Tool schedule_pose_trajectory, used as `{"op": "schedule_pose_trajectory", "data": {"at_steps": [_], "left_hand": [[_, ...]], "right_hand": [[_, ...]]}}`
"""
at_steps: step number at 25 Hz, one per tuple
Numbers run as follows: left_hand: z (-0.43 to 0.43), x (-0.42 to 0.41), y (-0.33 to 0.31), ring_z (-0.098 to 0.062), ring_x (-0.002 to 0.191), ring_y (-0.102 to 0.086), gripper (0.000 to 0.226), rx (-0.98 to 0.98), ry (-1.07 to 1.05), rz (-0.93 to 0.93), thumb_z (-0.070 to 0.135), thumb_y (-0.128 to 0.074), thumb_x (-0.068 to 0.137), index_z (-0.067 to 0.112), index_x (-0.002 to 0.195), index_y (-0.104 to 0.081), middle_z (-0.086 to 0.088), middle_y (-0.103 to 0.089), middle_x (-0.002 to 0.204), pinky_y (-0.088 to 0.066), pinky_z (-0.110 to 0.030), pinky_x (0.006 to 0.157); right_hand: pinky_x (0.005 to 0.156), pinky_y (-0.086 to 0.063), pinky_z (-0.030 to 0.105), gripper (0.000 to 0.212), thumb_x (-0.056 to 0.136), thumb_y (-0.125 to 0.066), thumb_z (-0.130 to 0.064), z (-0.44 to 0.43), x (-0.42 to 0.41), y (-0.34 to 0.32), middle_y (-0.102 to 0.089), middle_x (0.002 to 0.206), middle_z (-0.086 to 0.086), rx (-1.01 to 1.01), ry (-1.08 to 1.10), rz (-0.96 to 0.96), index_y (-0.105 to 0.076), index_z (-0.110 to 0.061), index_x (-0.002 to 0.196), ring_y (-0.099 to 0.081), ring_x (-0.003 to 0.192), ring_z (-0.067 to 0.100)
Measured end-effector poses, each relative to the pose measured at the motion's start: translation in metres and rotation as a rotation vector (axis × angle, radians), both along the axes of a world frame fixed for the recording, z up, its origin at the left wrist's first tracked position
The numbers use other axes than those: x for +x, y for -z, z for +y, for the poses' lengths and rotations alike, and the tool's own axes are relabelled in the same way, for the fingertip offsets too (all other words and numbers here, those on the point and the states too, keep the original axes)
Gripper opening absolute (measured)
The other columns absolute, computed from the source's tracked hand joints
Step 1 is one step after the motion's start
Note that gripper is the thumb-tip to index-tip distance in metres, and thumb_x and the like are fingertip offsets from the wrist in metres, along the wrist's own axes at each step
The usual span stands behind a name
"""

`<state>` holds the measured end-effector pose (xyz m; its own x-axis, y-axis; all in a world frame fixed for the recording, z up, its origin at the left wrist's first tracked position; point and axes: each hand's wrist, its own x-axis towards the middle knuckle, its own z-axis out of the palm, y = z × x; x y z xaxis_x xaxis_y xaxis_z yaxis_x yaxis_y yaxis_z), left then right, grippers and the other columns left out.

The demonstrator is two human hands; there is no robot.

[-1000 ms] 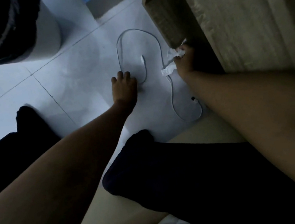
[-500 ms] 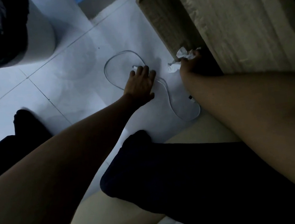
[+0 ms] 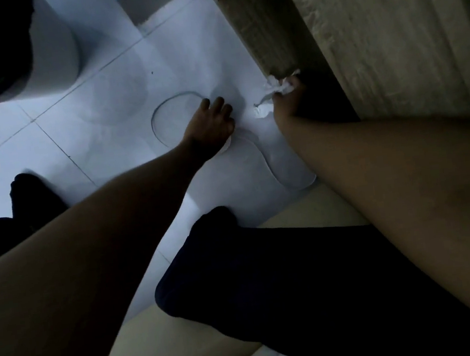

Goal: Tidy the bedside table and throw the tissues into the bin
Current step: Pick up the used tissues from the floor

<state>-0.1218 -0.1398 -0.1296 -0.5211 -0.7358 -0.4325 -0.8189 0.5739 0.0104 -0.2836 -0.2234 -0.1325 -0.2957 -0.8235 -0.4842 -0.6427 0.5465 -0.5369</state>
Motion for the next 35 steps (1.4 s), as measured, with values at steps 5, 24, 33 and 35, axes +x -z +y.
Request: {"op": "schedule_pose_trajectory", "data": {"at_steps": [5, 24, 33, 35], "left_hand": [[0.025, 0.018, -0.002, -0.035, 0.089, -0.06, 0.028, -0.012, -0.337, 0.15, 0.011, -0.038, 0.086, 0.007, 0.09, -0.066, -0.015, -0.062, 0.098, -0.046, -0.038, 0.064], [0.071, 0.047, -0.392, -0.036, 0.065, -0.057, 0.017, -0.538, -0.908, 0.751, 0.018, -0.06, 0.09, 0.005, 0.079, -0.057, -0.014, -0.059, 0.076, -0.047, -0.045, 0.058], [0.089, 0.006, -0.562, -0.02, 0.069, -0.062, 0.011, -0.802, -0.727, 0.959, 0.023, -0.062, 0.093, 0.014, 0.089, -0.067, -0.002, -0.068, 0.082, -0.051, -0.033, 0.066], [0.086, -0.014, -0.588, -0.018, 0.066, -0.063, 0.013, -0.799, -0.681, 1.033, 0.024, -0.063, 0.093, 0.013, 0.088, -0.068, 0.0, -0.067, 0.08, -0.052, -0.03, 0.064]], "right_hand": [[0.089, -0.046, 0.021, 0.028, 0.082, -0.059, 0.011, 0.007, 0.025, -0.017, -0.067, 0.117, 0.022, 0.0, 0.028, -0.056, -0.064, 0.01, 0.11, -0.064, 0.11, 0.031], [0.076, -0.049, 0.021, 0.034, 0.075, -0.06, 0.003, 0.068, 0.05, -0.398, -0.069, 0.099, 0.007, -0.758, -0.19, -0.45, -0.07, -0.01, 0.104, -0.062, 0.083, 0.02], [0.065, -0.054, 0.019, 0.031, 0.08, -0.063, 0.005, 0.109, -0.065, -0.54, -0.071, 0.1, 0.006, -0.933, 0.159, -0.691, -0.067, -0.018, 0.101, -0.068, 0.079, 0.0], [0.068, -0.056, 0.02, 0.028, 0.081, -0.065, 0.004, 0.117, -0.086, -0.547, -0.071, 0.098, 0.002, -0.948, 0.218, -0.685, -0.068, -0.014, 0.102, -0.068, 0.083, -0.002]]}}
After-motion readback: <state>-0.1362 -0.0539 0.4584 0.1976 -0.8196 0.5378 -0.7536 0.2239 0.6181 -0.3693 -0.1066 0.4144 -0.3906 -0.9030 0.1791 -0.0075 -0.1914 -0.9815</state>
